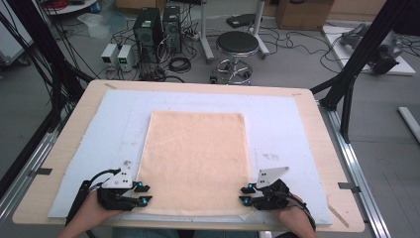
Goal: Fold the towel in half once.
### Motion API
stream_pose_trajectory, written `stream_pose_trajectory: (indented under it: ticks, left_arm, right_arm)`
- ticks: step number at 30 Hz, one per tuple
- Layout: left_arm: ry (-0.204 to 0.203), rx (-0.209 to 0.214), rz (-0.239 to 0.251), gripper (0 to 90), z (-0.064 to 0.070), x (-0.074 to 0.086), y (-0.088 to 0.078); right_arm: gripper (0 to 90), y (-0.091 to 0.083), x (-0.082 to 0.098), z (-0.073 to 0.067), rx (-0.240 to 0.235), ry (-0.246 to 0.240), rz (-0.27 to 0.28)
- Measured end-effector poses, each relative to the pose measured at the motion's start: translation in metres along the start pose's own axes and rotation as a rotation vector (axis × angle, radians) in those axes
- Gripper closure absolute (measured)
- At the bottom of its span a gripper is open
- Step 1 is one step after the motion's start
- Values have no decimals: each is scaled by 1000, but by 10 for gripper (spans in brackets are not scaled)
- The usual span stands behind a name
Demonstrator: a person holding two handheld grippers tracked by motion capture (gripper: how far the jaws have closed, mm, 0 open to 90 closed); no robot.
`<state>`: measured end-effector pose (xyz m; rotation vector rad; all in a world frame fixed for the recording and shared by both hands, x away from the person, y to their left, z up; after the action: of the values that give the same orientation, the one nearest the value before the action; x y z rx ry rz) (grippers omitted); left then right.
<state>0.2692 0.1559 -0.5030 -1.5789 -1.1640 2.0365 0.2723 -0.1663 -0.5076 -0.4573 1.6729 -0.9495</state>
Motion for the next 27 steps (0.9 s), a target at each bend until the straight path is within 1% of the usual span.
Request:
stream_pose_trajectory:
  ticks: [1, 2, 4, 5, 6, 7, 8, 9, 11, 12, 13, 14, 15, 17, 18, 19, 20, 21, 24, 25, 26, 27]
  left_arm:
    - [-8, 0, 6, 631, 0, 0, 0]
    - [-2, -1, 2, 631, 0, 1, -1]
    - [-4, -4, 4, 618, 1, 1, -1]
    - [15, -7, -3, 603, 1, 0, -2]
    - [15, -7, -3, 577, 1, 0, -2]
    - [2, -10, 1, 546, 1, 0, -2]
    - [-3, -18, -1, 546, -1, 0, -3]
    - [-13, -23, 7, 508, -3, -1, -5]
    - [-33, -33, 28, 498, -7, -1, -8]
    - [-66, -38, 35, 455, -11, -1, -11]
    - [-66, -38, 35, 449, -11, -1, -11]
    - [-65, -45, 38, 449, -13, -1, -12]
    - [-76, -51, 48, 422, -14, -2, -14]
    - [-100, -67, 70, 380, -20, -6, -16]
    - [-100, -67, 70, 366, -20, -6, -16]
    - [-108, -72, 77, 366, -22, -7, -17]
    - [-117, -81, 82, 332, -25, -10, -17]
    - [-124, -84, 90, 319, -27, -11, -16]
    - [-126, -86, 100, 282, -29, -16, -16]
    - [-124, -90, 107, 273, -29, -18, -15]
    - [-124, -90, 107, 267, -29, -18, -15]
    - [-124, -97, 111, 253, -30, -20, -15]
  right_arm:
    - [690, 0, 0, 0, 0, 0, 0]
    - [690, 0, 0, 0, 4, 2, 1]
    - [689, 0, 0, -1, 3, -1, -3]
    - [687, 0, 0, -1, 4, -1, 0]
    - [687, 0, 0, -1, 4, -1, 0]
    - [652, 0, -1, 0, 6, 4, 5]
    - [652, 0, -1, 0, 6, 4, 5]
    - [567, -1, -4, 2, 24, 9, 25]
    - [555, -1, -6, 2, 19, 10, 35]
    - [502, -2, -10, 7, 43, 13, 44]
    - [502, -2, -10, 7, 43, 13, 44]
    - [489, -1, -12, 8, 41, 27, 51]
    - [412, 0, -17, 12, 53, 29, 60]
    - [320, 0, -21, 17, 71, 46, 65]
    - [320, 0, -21, 17, 71, 46, 65]
    - [308, 1, -23, 18, 66, 64, 69]
    - [274, 1, -27, 22, 84, 68, 74]
    - [262, 1, -28, 25, 96, 65, 79]
    - [232, -1, -31, 29, 107, 83, 82]
    - [216, -1, -31, 31, 117, 82, 81]
    - [202, -3, -30, 33, 126, 94, 78]
    - [194, -4, -31, 35, 133, 96, 86]
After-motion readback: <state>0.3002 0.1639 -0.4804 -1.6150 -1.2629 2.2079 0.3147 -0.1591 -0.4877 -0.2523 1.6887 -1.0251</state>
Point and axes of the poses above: each handheld gripper's, and its own axes: y roughly forward along the jaws, x roughly out of its underside, z roughly to its right, the point moved 10 cm from there along y, roughly forward along the jaws, and after that the axes turned 7 degrees about -z, right-handed, at the moved point
